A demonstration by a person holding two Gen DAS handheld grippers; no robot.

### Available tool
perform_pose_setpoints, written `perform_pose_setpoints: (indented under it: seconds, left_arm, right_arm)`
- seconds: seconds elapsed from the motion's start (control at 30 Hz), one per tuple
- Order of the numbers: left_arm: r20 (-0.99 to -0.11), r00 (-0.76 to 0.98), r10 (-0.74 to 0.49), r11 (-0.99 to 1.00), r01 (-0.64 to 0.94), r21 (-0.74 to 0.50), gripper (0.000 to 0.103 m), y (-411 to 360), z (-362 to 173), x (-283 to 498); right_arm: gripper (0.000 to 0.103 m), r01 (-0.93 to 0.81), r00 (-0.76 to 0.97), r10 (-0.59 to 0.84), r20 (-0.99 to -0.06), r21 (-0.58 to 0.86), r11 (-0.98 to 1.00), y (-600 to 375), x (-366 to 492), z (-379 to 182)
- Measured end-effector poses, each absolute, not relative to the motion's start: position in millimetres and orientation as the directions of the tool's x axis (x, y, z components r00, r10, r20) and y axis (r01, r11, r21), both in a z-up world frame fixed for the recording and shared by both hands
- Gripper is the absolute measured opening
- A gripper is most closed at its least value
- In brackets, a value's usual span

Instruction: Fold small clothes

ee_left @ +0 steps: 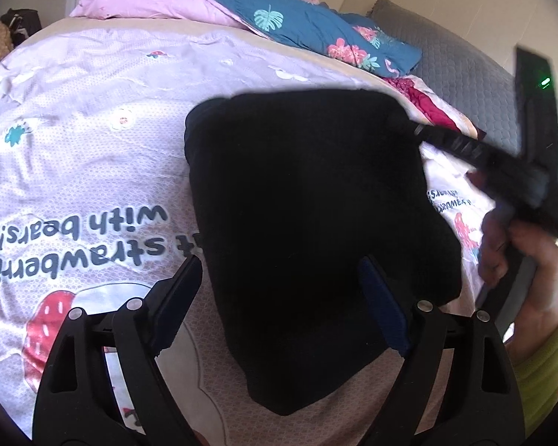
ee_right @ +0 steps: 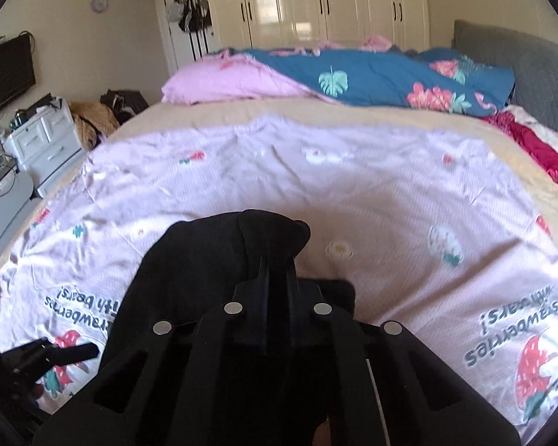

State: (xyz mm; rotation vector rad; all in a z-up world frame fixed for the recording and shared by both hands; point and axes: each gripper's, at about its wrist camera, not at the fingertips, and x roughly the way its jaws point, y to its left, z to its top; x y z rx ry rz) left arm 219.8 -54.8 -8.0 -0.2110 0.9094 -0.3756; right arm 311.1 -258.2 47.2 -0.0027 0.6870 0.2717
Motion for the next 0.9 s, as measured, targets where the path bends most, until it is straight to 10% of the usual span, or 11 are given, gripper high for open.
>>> perform_pose_setpoints:
  seconds: [0.53,0.9]
  left_arm:
    - [-0.756,0.509,-0.411,0.912,0.237,-0.336,0.083,-66,-24,223]
    - [-0.753,0.520,-0.402,0.915,0.233,-0.328,0.083,-66,-19,219]
  right_arm:
    - [0.013,-0.135,0.658,0.052,-0.751,-0.050,0.990,-267,333,-23]
    - [0.062,-0.113,0.699,0.069,-0.712,-0.015,0.993,-274,315,-4]
